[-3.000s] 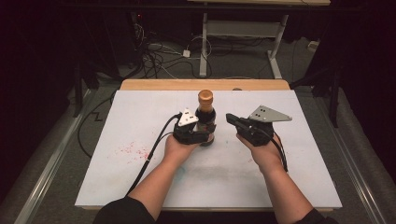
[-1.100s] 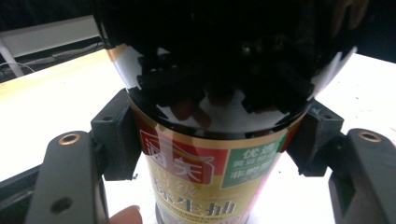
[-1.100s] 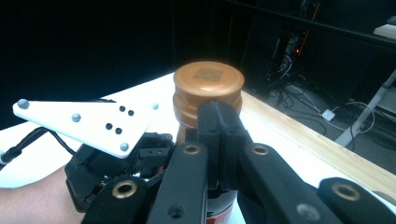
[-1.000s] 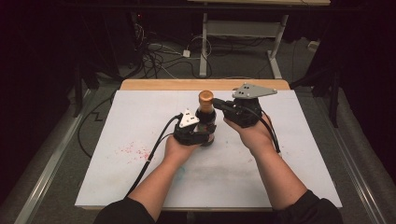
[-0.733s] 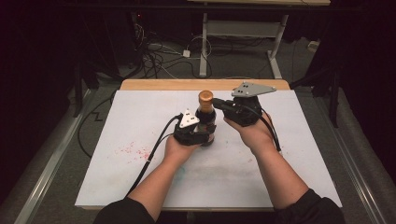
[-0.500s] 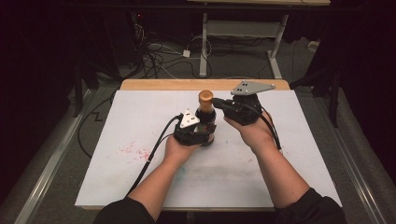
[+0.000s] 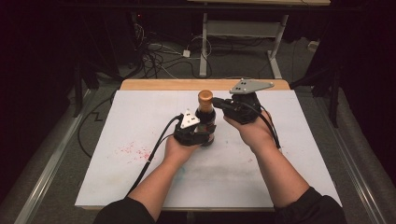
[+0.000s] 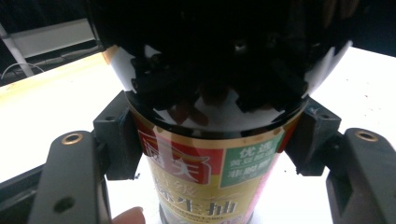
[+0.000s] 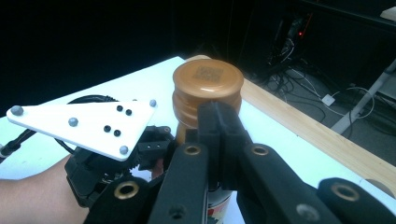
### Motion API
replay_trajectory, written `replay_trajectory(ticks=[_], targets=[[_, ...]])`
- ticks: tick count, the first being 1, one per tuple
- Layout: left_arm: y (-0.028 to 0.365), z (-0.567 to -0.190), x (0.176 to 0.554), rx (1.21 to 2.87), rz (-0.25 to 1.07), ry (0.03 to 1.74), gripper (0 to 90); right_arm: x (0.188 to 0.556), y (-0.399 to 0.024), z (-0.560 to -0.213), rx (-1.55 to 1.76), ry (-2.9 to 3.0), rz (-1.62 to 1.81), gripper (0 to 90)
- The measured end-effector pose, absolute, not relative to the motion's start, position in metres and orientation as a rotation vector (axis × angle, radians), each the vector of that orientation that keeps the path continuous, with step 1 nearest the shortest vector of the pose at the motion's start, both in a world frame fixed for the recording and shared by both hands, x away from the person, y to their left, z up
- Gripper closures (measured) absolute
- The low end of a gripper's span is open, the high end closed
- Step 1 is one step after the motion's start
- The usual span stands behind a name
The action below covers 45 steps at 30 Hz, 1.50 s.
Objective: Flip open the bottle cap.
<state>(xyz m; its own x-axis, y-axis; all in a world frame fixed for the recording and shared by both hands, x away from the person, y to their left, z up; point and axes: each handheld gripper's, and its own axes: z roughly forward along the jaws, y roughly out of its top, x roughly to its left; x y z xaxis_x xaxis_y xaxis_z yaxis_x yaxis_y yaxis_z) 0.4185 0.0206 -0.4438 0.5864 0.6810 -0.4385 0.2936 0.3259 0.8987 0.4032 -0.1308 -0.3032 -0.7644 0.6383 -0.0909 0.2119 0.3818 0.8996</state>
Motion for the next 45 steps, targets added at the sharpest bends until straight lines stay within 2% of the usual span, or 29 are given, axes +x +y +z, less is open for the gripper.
replay_trajectory(ticks=[21,23,25,29,45], targets=[[0.021,-0.444,0.419,1.257,0.323,0.967,30.6,0.402,-0.129,-0.302,0.739,2.221,1.344,90.0],[0.019,-0.446,0.417,1.273,0.326,0.938,30.6,0.401,-0.130,-0.299,0.718,2.176,1.436,90.0],[0.012,-0.447,0.411,1.303,0.366,0.888,30.3,0.396,-0.132,-0.280,0.713,2.090,1.559,90.0],[0.017,-0.446,0.414,1.282,0.344,0.935,29.8,0.389,-0.125,-0.267,0.668,2.079,1.535,90.0],[0.019,-0.446,0.417,1.257,0.321,0.947,29.1,0.393,-0.138,-0.287,0.707,2.134,1.464,90.0]])
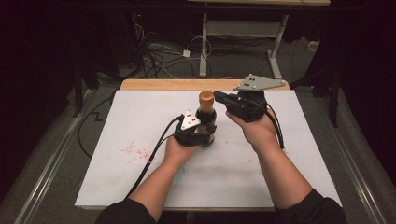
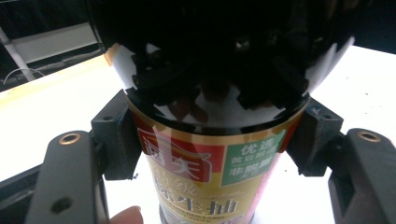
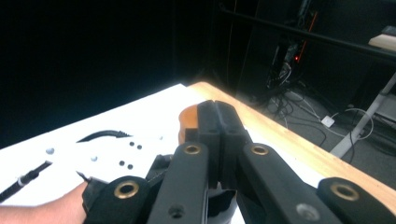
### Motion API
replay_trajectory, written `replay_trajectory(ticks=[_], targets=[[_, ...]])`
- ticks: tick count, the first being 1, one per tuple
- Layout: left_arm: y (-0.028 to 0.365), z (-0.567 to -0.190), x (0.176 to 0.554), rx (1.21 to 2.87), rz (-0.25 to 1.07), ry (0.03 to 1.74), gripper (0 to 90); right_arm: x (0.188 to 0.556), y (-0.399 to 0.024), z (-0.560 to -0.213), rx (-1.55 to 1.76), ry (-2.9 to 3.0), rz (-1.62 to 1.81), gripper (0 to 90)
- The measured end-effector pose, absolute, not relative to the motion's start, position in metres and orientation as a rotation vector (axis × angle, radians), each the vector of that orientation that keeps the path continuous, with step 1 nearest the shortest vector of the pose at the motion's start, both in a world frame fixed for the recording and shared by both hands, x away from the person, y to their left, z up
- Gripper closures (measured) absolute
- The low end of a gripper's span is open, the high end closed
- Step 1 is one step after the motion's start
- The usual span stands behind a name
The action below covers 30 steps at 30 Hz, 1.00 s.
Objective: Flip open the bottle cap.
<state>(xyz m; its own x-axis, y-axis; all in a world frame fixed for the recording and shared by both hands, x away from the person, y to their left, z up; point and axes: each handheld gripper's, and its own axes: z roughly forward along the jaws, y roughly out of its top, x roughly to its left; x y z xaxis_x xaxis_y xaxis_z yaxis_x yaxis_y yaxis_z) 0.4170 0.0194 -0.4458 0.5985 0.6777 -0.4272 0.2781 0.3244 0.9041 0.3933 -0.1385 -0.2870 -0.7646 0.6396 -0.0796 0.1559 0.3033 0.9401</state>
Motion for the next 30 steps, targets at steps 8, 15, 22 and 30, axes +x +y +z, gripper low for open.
replay_trajectory(ticks=[8,15,22,30], targets=[[0.021,-0.446,0.418,1.264,0.316,0.948,29.0,0.395,-0.141,-0.298,0.721,2.164,1.437,90.0],[0.021,-0.446,0.418,1.261,0.312,0.949,29.0,0.395,-0.142,-0.304,0.723,2.196,1.409,90.0],[0.021,-0.446,0.418,1.262,0.311,0.950,29.0,0.397,-0.138,-0.305,0.722,2.226,1.376,90.0],[0.021,-0.446,0.418,1.261,0.312,0.951,29.0,0.399,-0.133,-0.304,0.720,2.245,1.347,90.0]])
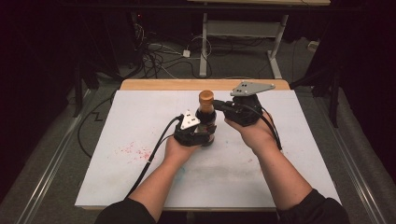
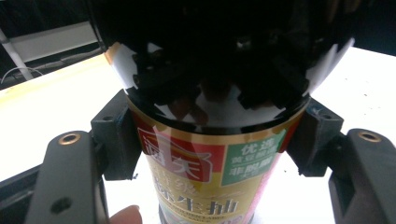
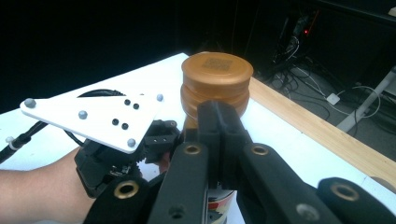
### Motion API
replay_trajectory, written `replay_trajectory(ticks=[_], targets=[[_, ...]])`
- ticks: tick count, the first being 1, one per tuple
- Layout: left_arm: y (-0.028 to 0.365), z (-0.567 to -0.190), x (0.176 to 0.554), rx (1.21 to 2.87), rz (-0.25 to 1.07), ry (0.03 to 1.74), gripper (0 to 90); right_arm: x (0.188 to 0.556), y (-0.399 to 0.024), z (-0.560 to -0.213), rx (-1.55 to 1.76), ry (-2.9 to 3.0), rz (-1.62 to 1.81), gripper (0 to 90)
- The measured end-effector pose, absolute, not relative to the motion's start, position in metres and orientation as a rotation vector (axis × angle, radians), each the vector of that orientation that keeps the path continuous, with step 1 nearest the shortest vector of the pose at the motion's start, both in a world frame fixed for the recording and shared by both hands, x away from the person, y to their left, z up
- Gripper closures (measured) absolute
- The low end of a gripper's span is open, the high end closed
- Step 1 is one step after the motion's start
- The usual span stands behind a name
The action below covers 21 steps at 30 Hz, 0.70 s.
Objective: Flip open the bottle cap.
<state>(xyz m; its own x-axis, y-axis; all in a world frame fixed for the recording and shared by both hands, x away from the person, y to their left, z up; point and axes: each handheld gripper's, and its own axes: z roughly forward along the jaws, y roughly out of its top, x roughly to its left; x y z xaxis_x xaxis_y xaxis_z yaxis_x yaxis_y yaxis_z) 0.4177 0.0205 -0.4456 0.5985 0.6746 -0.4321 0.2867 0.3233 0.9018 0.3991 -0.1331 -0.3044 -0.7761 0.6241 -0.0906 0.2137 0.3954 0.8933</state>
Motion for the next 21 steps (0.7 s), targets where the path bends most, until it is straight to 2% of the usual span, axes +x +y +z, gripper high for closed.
replay_trajectory(ticks=[21], targets=[[0.0203,-0.4457,0.4182,1.251,0.311,0.955,29.1,0.4013,-0.1305,-0.3037,0.725,2.244,1.348,90.0]])
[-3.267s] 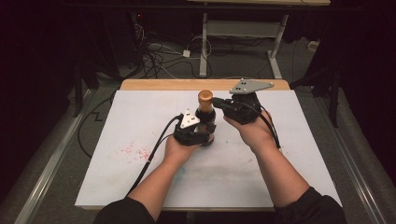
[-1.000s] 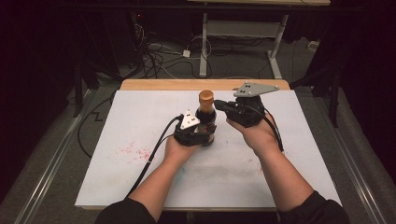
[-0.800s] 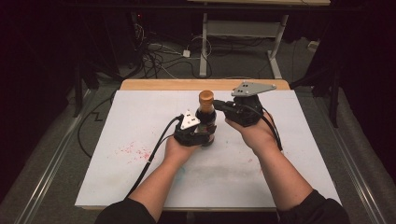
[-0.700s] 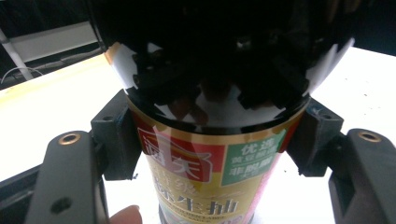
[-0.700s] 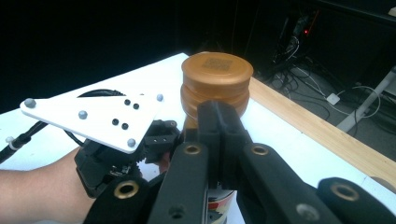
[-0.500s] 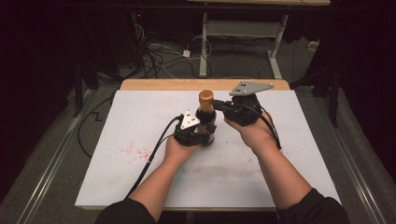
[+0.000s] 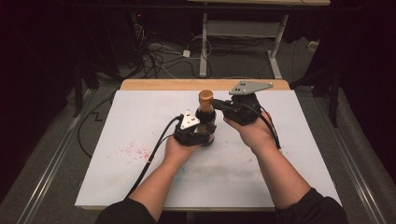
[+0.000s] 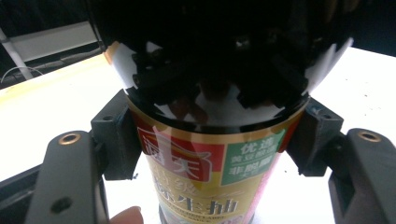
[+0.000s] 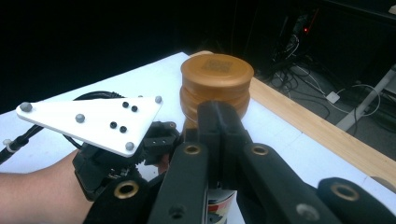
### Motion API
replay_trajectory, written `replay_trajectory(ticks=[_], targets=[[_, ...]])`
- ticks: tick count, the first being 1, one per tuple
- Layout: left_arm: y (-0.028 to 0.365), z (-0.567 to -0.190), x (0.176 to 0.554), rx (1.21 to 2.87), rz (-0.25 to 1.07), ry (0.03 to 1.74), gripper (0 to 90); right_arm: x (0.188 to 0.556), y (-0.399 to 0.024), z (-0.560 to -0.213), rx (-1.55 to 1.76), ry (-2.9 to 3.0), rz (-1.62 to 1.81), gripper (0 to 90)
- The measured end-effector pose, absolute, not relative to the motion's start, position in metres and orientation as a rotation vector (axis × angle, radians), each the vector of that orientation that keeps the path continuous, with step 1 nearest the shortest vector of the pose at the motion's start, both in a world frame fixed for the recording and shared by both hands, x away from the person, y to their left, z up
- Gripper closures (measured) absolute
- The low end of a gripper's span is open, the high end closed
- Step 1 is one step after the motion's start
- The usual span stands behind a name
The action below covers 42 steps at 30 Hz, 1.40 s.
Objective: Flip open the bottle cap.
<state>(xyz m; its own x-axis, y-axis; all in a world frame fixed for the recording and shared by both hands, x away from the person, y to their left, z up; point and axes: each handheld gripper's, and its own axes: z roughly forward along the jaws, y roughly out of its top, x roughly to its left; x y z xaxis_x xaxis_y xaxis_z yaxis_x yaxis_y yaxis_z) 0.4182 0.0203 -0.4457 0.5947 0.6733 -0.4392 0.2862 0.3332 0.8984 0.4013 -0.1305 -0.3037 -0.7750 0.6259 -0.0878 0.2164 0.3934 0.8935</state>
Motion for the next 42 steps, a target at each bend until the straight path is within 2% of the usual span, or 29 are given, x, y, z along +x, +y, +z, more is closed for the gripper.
replay_trajectory(ticks=[42], targets=[[0.021,-0.446,0.418,1.246,0.319,0.955,29.2,0.403,-0.124,-0.289,0.711,2.197,1.399,90.0]])
